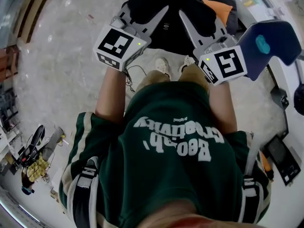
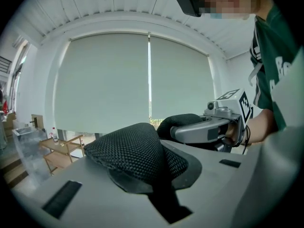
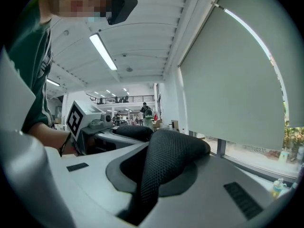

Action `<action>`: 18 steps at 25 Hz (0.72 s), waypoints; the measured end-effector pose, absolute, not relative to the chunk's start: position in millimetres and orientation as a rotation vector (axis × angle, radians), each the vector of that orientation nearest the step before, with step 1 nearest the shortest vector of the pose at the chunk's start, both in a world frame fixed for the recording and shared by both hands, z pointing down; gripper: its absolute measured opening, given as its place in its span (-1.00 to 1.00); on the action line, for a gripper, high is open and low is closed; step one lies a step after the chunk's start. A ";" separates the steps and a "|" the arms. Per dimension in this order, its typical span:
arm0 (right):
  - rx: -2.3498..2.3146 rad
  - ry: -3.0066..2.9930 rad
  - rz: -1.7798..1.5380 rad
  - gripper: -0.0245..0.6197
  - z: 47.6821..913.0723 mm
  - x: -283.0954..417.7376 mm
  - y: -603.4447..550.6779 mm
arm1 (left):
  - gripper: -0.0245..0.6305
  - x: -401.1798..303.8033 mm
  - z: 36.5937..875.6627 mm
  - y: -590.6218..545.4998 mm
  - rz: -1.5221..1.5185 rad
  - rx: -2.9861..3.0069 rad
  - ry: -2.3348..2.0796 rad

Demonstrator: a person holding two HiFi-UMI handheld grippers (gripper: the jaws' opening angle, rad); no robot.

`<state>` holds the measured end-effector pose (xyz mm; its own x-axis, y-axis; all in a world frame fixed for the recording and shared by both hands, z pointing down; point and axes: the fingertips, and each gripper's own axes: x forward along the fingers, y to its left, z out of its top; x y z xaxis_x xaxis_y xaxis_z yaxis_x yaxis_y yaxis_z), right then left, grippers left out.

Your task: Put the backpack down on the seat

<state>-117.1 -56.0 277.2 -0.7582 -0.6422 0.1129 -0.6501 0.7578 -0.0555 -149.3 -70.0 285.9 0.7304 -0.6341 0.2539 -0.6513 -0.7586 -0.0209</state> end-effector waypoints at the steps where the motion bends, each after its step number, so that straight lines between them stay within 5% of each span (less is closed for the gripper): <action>1: 1.054 -2.854 0.142 -0.75 282.6 -118.9 -58.0 | -0.75 -150.8 291.1 -73.5 0.377 2.849 -1.055; 18: 0.955 -2.865 0.309 -0.75 333.4 -115.4 -160.7 | -0.75 -144.1 346.2 -188.8 0.450 2.750 -1.055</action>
